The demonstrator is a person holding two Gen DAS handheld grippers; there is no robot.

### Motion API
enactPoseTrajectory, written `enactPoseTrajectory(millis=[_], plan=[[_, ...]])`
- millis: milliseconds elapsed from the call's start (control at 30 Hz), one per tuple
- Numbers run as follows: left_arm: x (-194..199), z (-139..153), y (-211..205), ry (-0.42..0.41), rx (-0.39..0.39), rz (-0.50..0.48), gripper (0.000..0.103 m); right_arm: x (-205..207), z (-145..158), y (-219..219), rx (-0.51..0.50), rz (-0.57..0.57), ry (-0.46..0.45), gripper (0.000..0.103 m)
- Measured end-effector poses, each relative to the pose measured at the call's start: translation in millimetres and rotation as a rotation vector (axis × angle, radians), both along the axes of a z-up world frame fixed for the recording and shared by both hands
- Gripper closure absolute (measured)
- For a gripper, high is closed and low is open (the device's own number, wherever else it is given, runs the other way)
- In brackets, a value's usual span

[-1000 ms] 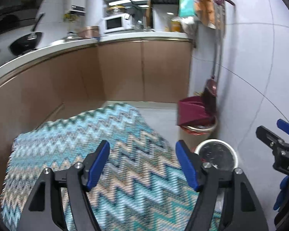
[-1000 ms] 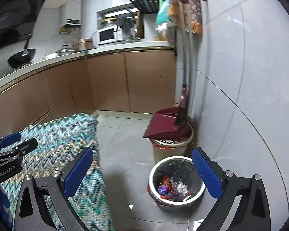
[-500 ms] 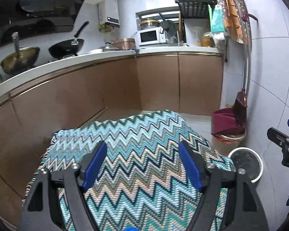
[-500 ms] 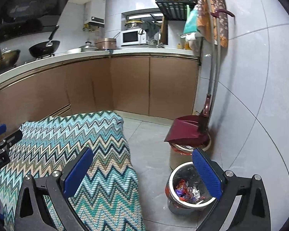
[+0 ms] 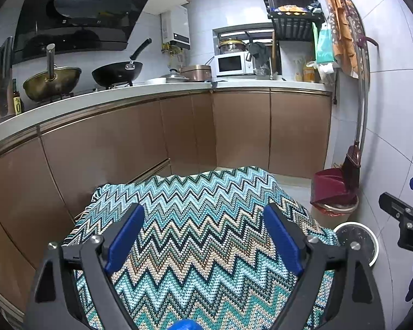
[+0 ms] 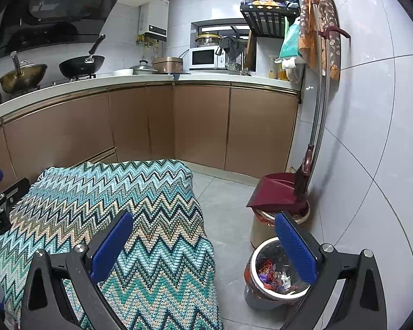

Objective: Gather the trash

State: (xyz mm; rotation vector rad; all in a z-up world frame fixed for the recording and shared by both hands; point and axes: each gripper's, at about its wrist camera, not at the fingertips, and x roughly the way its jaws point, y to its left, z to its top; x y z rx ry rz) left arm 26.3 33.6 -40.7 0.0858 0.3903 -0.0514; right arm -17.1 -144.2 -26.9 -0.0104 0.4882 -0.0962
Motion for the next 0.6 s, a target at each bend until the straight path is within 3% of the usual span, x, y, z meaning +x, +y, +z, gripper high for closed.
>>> enactPoseTrajectory(millis=[600], plan=[[-22.6, 6.3, 7.3, -0.032, -0.008, 0.041, 0.013, -18.9, 9.5, -0.1, -0.007, 0.008, -0.039, 0.0]])
